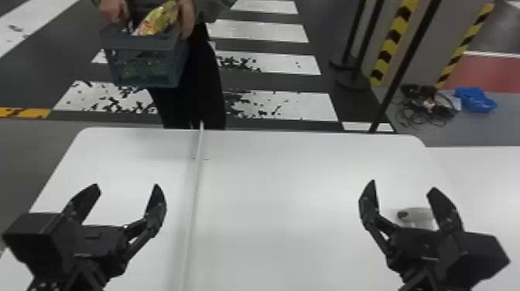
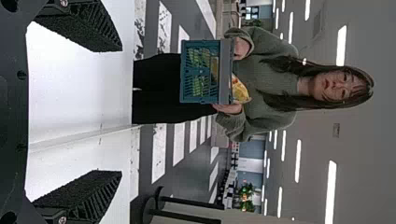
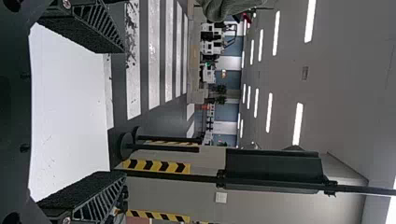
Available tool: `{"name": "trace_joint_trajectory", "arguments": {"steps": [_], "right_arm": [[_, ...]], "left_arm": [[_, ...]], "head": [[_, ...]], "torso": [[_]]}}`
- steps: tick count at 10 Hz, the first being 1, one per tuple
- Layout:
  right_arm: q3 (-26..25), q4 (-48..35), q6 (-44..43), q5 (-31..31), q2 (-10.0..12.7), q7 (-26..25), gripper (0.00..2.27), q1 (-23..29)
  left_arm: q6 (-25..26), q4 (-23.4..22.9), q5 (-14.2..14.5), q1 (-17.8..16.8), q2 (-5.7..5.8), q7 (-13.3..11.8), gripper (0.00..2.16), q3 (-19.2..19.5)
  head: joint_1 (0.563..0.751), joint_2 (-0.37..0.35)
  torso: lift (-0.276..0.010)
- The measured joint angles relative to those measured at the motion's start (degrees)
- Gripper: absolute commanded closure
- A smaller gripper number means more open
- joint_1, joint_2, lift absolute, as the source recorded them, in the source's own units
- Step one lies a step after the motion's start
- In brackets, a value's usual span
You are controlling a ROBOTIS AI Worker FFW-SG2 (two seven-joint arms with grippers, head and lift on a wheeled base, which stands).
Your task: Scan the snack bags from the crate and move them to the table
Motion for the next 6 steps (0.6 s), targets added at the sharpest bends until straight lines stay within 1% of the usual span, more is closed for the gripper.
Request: {"name": "trace_joint_trajectory", "arguments": {"steps": [1,3,6], "right_arm": [[-0.02,-0.15,0.20,-0.11,-0.01,0.00,0.07,0.00],[0.04,-0.20,0.25,-0.11,-0.04,0.00,0.07,0.00],[0.11,-0.31,0.54,-0.10,-0.10,0.00,0.07,0.08]], "left_arm": [[0.35,-0.04,0.03,-0.08,-0.10,0.04,0.05,0.00],[0.05,-0.04,-0.59,-0.09,-0.16,1.15,0.09,-0.18],[-0.15,-0.04,-0.89,-0.09,-0.13,1.12,0.09,-0.24]], "head": [[0.695,-0.089],[0.695,-0.085],[0.695,-0.083]], "torso": [[-0.095],[-0.095],[-0.095]]}}
